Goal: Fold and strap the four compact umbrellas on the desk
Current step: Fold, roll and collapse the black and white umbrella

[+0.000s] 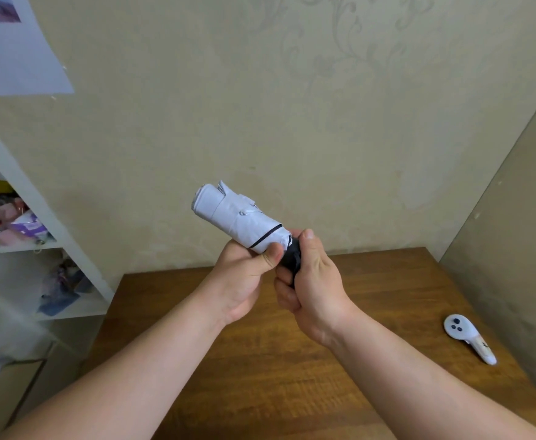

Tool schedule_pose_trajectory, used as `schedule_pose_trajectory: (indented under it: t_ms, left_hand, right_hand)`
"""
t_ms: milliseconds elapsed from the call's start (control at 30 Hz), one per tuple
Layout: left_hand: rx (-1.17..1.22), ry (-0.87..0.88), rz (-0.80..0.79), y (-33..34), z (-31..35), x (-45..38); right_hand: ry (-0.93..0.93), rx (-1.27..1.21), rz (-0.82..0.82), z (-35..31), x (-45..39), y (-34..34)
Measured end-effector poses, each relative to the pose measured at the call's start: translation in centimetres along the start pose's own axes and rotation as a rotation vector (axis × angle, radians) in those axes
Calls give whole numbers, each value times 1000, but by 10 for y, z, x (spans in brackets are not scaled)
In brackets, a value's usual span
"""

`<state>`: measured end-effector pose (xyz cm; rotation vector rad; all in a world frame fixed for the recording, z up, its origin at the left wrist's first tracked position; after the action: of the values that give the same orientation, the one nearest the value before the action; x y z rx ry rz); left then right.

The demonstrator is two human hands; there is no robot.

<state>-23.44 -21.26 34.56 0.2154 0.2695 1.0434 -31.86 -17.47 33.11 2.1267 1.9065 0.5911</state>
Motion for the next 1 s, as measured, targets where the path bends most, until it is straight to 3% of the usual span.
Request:
schedule_pose_trajectory:
  t_ms: [167, 267, 400, 467, 733, 900, 1000]
  left_hand:
    - [-148, -22, 41, -5, 1, 1]
    - [-200, -23, -37, -2, 11, -1]
    - [102, -75, 128, -29, 22, -5]
    - [238, -110, 190, -36, 21, -7]
    - [143, -181, 90, -37, 12, -4]
    - [-63, -104, 122, -35, 19, -6]
    - [-157, -68, 218, -41, 22, -8]
  right_hand:
    - [112, -142, -56, 9, -6, 3]
    - [21, -134, -82, -3, -7, 0]
    - [-337, 411, -21, -33, 2, -13]
    - [-370, 499, -68, -27, 1, -11]
    - [220, 177, -231, 10, -8, -5]
    - [395, 194, -418, 16, -2, 14]
    - [390, 56, -389, 12, -5, 21]
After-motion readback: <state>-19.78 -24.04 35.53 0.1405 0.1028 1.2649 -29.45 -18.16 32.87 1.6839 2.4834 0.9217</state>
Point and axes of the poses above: each hand's wrist, its own x-axis away from the middle knuckle, its own y-axis out of the palm, z = x × y, the point moved 10 cm from there along -x, towards the middle knuckle
